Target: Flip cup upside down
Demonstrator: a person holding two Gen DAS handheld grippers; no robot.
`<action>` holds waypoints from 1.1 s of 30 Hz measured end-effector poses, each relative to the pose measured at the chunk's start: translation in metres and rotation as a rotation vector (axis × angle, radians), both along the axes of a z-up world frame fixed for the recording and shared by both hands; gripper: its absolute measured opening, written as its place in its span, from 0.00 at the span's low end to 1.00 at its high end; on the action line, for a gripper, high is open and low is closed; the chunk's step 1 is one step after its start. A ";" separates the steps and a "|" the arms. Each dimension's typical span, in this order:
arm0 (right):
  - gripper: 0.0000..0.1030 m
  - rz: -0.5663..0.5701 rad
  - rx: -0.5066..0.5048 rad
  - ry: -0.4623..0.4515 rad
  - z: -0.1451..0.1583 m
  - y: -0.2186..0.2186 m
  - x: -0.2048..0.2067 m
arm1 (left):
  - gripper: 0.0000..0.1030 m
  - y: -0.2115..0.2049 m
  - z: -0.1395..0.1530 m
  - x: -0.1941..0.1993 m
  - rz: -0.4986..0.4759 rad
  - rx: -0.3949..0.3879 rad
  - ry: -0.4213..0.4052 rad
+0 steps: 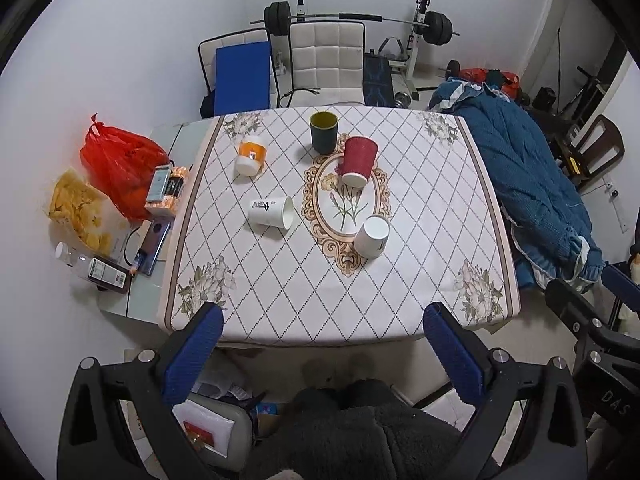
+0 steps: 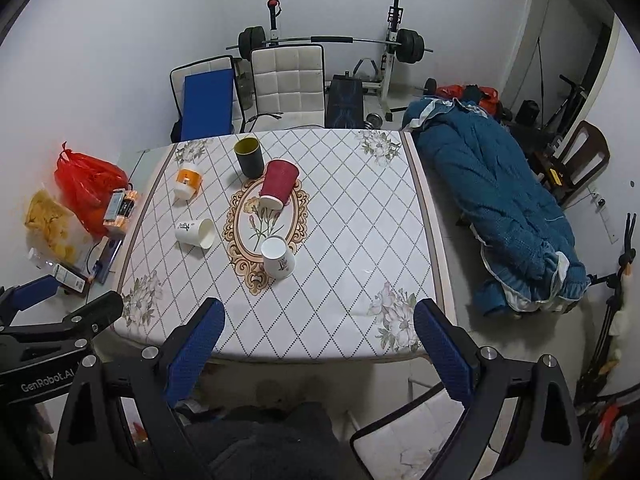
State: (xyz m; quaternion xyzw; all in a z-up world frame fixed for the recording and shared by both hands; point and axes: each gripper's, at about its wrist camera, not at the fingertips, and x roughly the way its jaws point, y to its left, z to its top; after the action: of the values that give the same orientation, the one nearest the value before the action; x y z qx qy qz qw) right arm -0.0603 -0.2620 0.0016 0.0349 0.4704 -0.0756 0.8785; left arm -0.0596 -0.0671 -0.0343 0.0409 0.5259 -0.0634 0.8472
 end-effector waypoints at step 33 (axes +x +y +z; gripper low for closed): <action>0.95 -0.019 0.028 -0.009 0.009 -0.001 0.003 | 0.99 0.001 0.012 0.005 -0.003 0.005 -0.020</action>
State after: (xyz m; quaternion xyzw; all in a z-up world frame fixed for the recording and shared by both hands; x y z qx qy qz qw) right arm -0.0573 -0.2630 0.0108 0.0517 0.4671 -0.0771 0.8793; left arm -0.0542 -0.0664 -0.0221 0.0447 0.5175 -0.0630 0.8522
